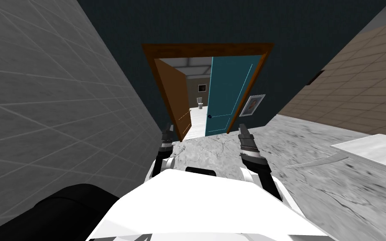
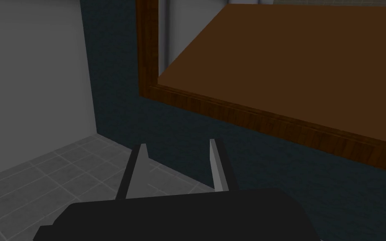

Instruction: Push the door open

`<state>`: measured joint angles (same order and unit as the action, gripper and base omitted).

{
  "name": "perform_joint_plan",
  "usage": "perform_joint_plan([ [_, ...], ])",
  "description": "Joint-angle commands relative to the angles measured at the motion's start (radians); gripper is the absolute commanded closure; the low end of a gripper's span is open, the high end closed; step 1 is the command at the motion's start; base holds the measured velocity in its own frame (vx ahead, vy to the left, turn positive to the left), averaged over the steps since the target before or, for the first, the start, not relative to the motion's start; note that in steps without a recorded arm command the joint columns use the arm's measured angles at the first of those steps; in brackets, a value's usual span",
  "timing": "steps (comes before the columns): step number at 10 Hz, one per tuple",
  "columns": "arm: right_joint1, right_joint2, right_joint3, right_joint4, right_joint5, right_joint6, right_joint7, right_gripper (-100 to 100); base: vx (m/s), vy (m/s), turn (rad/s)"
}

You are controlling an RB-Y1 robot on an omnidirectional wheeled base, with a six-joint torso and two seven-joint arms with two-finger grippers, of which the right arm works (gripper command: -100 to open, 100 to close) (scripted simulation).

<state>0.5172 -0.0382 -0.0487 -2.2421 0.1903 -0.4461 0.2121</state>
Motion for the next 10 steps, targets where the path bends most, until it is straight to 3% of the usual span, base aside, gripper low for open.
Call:
perform_joint_plan([
  [1, -0.001, -0.011, 0.000, 0.031, 0.020, -0.019, 0.023, -100, 0.132, -0.011, -0.056],
  [10, -0.032, -0.049, 0.001, 0.209, 0.130, -0.102, 0.145, -100, 0.150, -0.027, -0.049],
])
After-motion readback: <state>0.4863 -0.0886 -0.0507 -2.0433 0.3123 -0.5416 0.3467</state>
